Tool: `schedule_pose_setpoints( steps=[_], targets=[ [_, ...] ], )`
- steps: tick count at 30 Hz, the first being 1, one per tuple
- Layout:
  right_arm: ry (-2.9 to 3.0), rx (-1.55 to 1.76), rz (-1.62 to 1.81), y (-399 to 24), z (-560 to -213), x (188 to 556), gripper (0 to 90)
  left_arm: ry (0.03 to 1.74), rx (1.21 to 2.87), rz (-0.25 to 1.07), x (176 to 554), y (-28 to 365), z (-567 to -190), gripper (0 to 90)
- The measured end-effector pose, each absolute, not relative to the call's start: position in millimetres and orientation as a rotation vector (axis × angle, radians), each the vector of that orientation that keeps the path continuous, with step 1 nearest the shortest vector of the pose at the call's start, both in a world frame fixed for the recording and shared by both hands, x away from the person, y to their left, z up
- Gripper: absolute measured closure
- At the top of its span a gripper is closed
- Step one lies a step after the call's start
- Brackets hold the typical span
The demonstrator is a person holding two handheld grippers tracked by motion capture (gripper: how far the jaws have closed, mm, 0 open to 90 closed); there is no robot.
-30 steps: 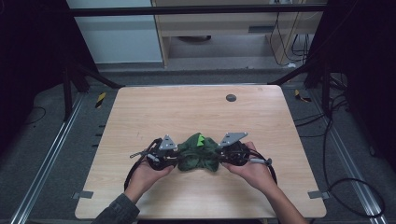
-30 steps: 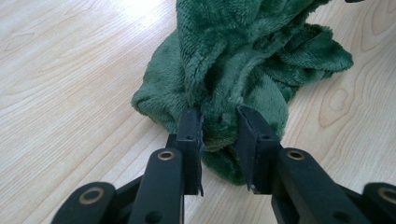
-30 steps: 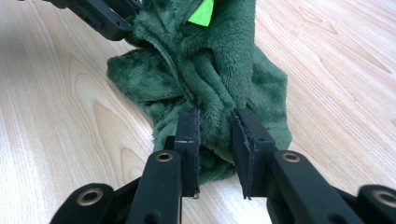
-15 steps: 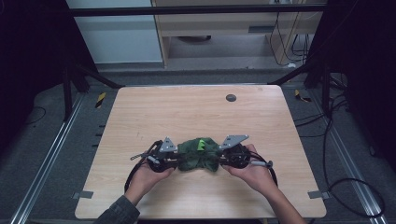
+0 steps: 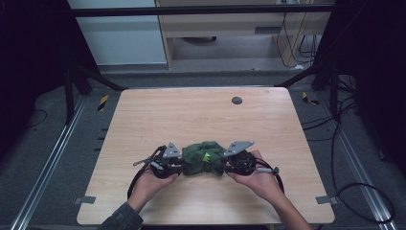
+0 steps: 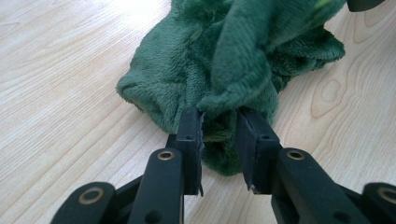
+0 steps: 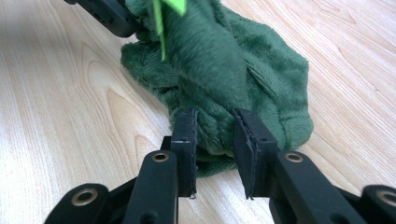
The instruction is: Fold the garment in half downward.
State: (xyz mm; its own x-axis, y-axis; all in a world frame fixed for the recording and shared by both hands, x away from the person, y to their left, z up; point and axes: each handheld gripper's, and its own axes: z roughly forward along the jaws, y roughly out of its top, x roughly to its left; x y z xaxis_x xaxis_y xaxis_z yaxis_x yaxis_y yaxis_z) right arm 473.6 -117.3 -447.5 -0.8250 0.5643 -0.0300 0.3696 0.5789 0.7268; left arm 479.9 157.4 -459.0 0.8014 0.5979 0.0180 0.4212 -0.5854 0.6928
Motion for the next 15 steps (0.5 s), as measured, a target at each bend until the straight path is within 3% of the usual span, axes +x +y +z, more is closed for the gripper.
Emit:
schedule_pose_setpoints(
  steps=[15],
  targets=[
    [2.559,0.773,1.085,-117.6,-449.8,472.1,68.4,0.759,2.28,0.334,480.9,158.2,-461.9,69.8]
  ],
)
